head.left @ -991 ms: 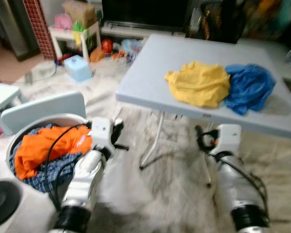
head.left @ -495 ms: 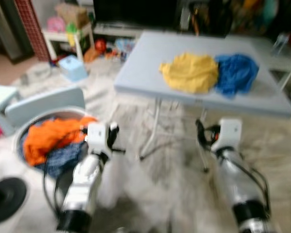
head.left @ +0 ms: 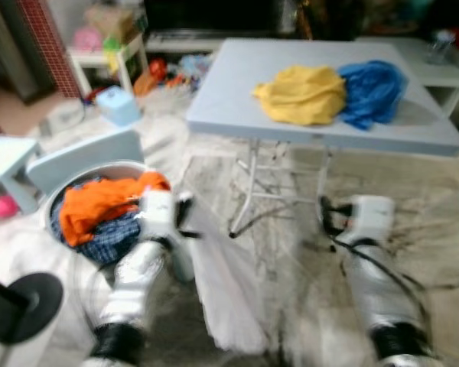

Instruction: Hang hanger

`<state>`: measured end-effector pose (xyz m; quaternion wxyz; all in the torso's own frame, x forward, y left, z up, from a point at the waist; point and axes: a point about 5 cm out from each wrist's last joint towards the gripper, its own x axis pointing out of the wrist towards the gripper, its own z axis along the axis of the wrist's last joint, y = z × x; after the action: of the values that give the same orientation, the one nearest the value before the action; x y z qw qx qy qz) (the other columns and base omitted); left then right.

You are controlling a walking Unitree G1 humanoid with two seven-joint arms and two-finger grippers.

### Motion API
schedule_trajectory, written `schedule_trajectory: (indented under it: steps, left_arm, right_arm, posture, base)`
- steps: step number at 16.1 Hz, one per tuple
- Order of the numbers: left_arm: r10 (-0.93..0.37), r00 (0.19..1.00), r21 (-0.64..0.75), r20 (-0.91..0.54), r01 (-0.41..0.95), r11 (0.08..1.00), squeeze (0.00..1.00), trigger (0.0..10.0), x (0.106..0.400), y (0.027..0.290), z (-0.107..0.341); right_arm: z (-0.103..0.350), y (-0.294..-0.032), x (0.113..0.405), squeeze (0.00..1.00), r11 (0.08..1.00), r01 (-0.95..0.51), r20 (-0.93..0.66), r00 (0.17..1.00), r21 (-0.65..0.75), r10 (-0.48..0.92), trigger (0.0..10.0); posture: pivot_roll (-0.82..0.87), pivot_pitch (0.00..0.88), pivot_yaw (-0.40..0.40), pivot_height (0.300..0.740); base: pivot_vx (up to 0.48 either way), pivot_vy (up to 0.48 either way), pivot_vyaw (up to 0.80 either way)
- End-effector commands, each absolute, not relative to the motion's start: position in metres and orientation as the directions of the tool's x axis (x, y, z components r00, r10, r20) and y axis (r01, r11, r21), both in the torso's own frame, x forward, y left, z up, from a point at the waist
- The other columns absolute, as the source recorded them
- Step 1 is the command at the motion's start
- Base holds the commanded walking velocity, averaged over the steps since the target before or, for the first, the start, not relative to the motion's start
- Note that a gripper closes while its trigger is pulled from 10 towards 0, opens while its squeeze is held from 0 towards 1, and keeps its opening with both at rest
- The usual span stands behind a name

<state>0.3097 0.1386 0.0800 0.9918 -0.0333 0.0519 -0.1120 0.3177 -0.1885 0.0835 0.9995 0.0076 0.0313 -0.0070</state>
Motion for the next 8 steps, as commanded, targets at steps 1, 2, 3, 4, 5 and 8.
schedule_trajectory:
  steps: [1,2,3,4,5,8]
  left_arm:
    - [-0.244,0.969,-0.076,-0.031,0.241,0.968,0.00,10.0,0.3123,0.1321,0.0924]
    - [-0.261,0.965,-0.097,-0.023,0.257,0.961,0.00,10.0,0.3104,0.1295,0.0922]
    - [-0.266,0.964,-0.106,-0.020,0.263,0.959,0.00,10.0,0.3092,0.1283,0.0923]
    - [-0.269,0.963,-0.106,-0.021,0.265,0.958,0.00,10.0,0.3090,0.1281,0.0923]
    - [-0.270,0.963,-0.102,-0.020,0.266,0.959,0.00,10.0,0.3084,0.1284,0.0927]
    - [-0.239,0.971,-0.098,-0.020,0.236,0.967,0.00,10.0,0.3070,0.1358,0.0923]
  right_arm:
    - [0.0867,-0.1977,0.3162,0.00,0.999,0.040,-0.051,0.998,0.001,-0.040,10.0]
    - [0.0860,-0.1983,0.3148,0.00,0.999,0.043,-0.053,0.998,-0.001,-0.043,10.0]
    - [0.0858,-0.1992,0.3137,0.00,0.999,0.047,-0.053,0.997,-0.001,-0.047,10.0]
    - [0.0859,-0.1995,0.3136,0.00,0.999,0.048,-0.053,0.997,-0.002,-0.048,10.0]
    - [0.0866,-0.2004,0.3136,0.00,0.999,0.050,-0.052,0.997,-0.003,-0.050,10.0]
    - [0.0879,-0.1993,0.3152,0.00,0.999,0.043,-0.060,0.997,-0.022,-0.044,10.0]
  posture:
    - [-0.08,0.000,0.040,0.740]
    - [-0.08,0.000,0.040,0.740]
    - [-0.08,0.000,0.041,0.740]
    - [-0.08,0.000,0.041,0.740]
    - [-0.08,0.000,0.037,0.740]
    - [-0.07,0.000,0.030,0.740]
  base:
    - [0.000,0.000,0.00]
    - [0.000,0.000,0.00]
    - [0.000,0.000,0.00]
    - [0.000,0.000,0.00]
    - [0.000,0.000,0.00]
    - [0.000,0.000,0.00]
